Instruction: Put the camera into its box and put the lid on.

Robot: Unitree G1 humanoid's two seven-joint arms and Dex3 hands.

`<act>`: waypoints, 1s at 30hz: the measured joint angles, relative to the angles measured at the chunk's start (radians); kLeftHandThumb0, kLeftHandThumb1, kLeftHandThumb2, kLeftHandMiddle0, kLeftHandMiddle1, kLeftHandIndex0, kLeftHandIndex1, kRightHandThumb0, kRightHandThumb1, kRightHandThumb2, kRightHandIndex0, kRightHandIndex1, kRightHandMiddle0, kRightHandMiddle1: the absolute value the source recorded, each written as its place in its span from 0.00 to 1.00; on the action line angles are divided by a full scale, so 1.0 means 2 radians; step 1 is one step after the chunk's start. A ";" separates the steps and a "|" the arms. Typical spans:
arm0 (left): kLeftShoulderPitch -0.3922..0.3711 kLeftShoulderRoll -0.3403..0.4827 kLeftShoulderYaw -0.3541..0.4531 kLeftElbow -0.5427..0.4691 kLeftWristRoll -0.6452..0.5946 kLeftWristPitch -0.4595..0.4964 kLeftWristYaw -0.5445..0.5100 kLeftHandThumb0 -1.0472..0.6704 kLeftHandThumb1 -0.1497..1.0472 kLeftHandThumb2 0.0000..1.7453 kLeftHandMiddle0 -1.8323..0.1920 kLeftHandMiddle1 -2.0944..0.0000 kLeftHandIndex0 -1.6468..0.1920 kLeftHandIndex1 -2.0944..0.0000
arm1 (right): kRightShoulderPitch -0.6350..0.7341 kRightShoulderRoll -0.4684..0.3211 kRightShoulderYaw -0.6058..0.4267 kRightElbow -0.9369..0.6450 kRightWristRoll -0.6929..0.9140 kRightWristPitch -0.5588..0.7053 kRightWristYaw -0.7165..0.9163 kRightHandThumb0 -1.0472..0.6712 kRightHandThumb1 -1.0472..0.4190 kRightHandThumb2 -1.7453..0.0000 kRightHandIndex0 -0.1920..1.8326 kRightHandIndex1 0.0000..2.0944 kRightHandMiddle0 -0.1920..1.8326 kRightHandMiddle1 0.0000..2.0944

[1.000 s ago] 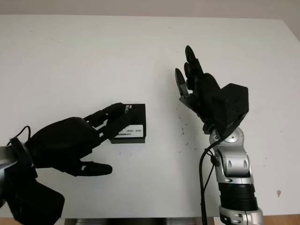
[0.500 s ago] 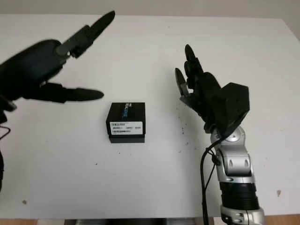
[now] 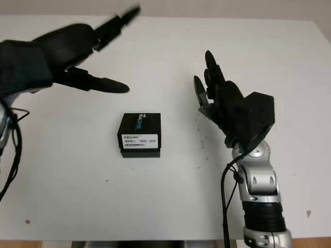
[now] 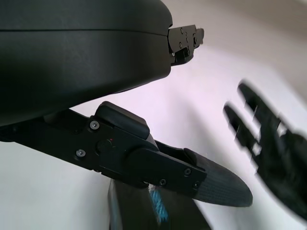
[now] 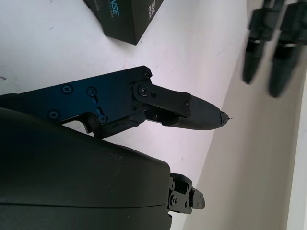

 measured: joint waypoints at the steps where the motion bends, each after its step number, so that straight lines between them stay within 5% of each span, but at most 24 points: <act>1: -0.008 0.002 -0.011 0.011 0.007 -0.002 -0.013 0.00 0.94 0.03 1.00 1.00 1.00 1.00 | 0.000 0.000 0.000 0.000 -0.001 0.000 0.000 0.23 0.00 0.65 0.04 0.03 0.04 0.03; 12: -0.049 0.000 -0.071 0.045 0.033 -0.014 -0.115 0.04 0.86 0.03 1.00 1.00 1.00 1.00 | 0.001 0.000 0.000 0.000 -0.001 -0.001 0.000 0.23 0.00 0.64 0.03 0.02 0.04 0.02; 25: -0.051 -0.008 -0.100 0.046 0.108 -0.034 -0.107 0.01 0.95 0.04 1.00 1.00 1.00 1.00 | 0.001 0.002 0.002 -0.002 -0.002 0.000 -0.010 0.24 0.00 0.64 0.04 0.03 0.04 0.03; 30: -0.023 -0.019 -0.100 -0.002 0.162 -0.015 -0.048 0.00 1.00 0.05 1.00 1.00 1.00 1.00 | 0.001 0.002 0.002 -0.002 0.002 0.000 -0.010 0.25 0.00 0.64 0.04 0.03 0.05 0.03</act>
